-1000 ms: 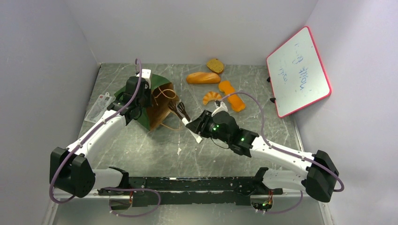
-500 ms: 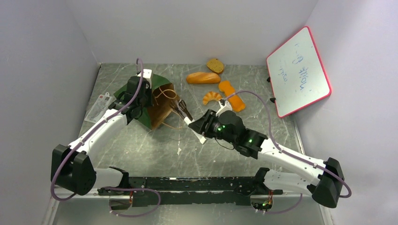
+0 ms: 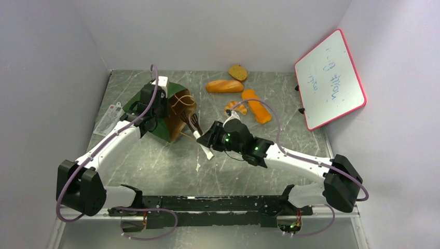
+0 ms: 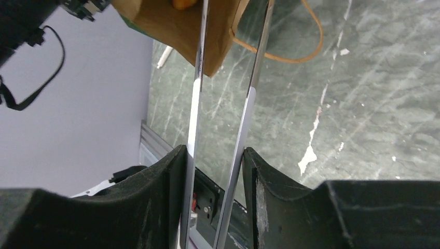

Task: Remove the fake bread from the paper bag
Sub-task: Take out the fake bread from the paper bag.

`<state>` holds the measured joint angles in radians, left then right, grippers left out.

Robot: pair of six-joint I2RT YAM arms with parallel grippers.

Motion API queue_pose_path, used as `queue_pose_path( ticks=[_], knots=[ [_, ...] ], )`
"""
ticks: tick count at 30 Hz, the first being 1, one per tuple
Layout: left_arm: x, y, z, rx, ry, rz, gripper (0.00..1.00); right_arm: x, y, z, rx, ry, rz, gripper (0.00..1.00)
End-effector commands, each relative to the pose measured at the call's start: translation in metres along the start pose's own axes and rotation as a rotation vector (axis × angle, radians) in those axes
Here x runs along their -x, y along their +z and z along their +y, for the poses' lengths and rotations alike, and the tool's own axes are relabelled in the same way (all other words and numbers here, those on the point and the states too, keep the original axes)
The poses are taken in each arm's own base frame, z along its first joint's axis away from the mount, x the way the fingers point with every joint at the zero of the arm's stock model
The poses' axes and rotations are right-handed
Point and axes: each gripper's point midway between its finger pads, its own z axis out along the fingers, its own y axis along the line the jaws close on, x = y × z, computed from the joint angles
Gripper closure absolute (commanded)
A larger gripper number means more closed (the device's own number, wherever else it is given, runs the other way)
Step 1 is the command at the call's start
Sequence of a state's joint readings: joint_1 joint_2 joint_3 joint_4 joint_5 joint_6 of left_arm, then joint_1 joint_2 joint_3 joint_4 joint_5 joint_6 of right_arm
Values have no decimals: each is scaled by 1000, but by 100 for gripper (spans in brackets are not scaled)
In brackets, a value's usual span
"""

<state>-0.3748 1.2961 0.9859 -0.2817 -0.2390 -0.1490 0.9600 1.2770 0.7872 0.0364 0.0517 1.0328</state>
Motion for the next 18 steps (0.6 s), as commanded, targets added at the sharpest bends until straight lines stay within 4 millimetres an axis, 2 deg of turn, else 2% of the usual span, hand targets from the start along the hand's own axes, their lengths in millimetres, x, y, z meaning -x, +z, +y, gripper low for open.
queue_pose_path(
  ticks=[1,7,12,18],
  knots=[
    [7,-3,-7,-43,-8,-36,93,23,-3,51,155,-6,-57,55],
    [1,-1,-4,-27,-9,-25,93,21,-1,51,150,-8,-48,55],
    [2,0,2,8,-18,-33,93,25,-18,40,107,-20,-74,56],
    [2,4,1,11,-23,-32,93,29,-39,39,99,-23,-92,55]
  ],
)
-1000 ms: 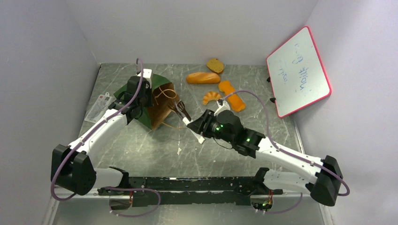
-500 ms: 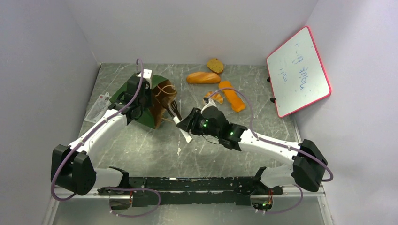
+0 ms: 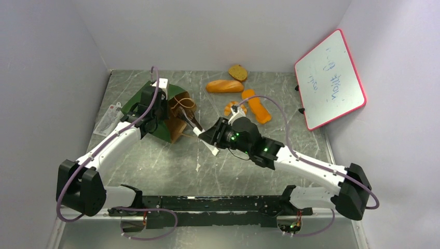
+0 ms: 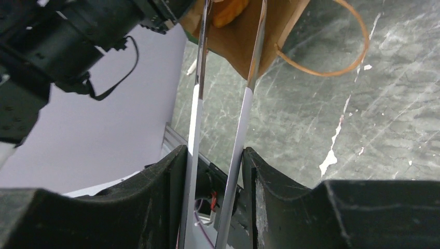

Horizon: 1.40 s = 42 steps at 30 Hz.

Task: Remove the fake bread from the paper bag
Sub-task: Take out the fake bread from the paper bag.

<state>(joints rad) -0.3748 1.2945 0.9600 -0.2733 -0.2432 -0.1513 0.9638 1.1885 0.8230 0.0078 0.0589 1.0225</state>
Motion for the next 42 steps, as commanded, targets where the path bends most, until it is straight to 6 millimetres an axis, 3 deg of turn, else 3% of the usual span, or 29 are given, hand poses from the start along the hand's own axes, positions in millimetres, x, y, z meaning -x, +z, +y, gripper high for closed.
queue_pose_path(
  ticks=[1,16,24,31,33,36,42],
  knots=[
    [11,2,-1,0,-27,-47,93,11,-17,10,24,-20,-41,55],
    [22,-10,-11,-65,-43,-75,93,-10,8,6,48,-9,30,56],
    [16,-20,-18,-122,-37,-82,93,-21,54,1,44,-18,59,56],
    [9,-24,-20,-139,-21,-61,93,-19,97,4,36,-34,48,56],
    [8,-24,-19,-139,-19,-58,93,-24,106,-3,25,-29,59,56],
    [8,-25,-19,-140,-15,-56,93,-18,118,6,51,-21,35,56],
    [12,-29,-20,-146,-14,-57,93,-21,137,-5,12,-32,30,55]
  ],
)
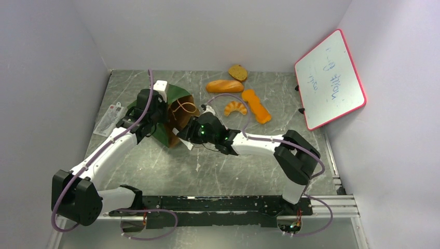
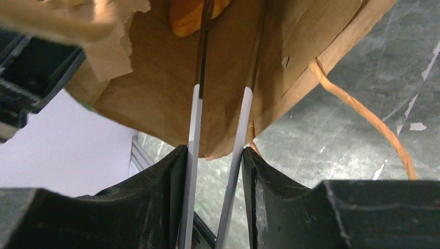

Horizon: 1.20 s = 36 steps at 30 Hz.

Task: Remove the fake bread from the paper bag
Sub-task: Take out the fake bread from the paper bag.

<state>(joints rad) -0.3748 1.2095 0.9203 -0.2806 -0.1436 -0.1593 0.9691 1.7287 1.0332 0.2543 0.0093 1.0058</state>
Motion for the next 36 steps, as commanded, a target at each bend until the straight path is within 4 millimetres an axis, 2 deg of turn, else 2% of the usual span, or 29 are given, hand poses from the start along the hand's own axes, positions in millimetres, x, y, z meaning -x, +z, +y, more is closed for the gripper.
queue_pose_path(
  ticks=[1,18,31,35,36],
  knots=[
    [13,-9,-8,-45,2,-35,93,17,11,19,51,-13,-60,55],
    [13,-10,-19,-97,-3,-31,93,24,50,0,5,-44,-106,54],
    [8,-10,-25,-126,1,-22,93,33,76,-5,3,-53,-133,53],
    [6,-10,-26,-128,2,-18,93,40,78,1,14,-63,-151,54],
    [5,-9,-26,-128,3,-17,93,36,83,-7,1,-65,-143,55]
  ],
)
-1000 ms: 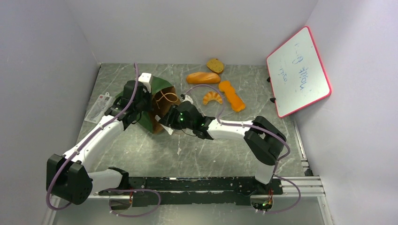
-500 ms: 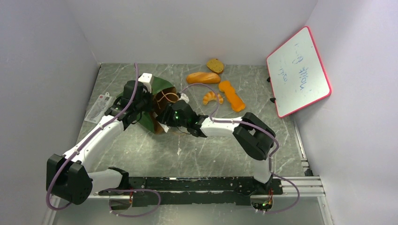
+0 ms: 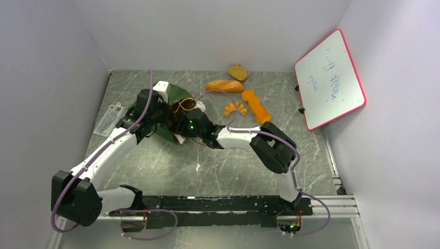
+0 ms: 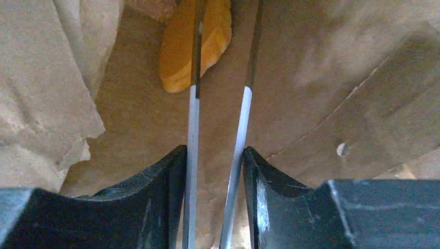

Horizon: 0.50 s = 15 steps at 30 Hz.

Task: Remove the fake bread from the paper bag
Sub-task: Take out the fake bread from the paper bag.

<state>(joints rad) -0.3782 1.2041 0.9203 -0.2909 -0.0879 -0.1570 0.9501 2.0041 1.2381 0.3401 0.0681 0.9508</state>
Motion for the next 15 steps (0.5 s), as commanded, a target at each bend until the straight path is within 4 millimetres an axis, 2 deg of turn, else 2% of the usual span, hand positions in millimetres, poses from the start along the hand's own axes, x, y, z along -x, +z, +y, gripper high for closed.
queue_pose_path(
  ticks=[1,6,11,12,15],
  knots=[
    [8,-6,-16,-73,-1,-31,93,20,13,6,25,-17,-73,56],
    [8,-5,-15,-62,3,-31,93,21,13,3,17,-34,-84,75],
    [7,-4,-8,-23,-6,-28,93,20,8,-5,-1,-43,-91,89],
    [7,-3,-6,-12,-9,-27,93,26,2,2,13,-43,-107,92],
    [6,-1,-1,21,-18,-22,93,28,-6,2,14,-45,-113,100]
  ],
)
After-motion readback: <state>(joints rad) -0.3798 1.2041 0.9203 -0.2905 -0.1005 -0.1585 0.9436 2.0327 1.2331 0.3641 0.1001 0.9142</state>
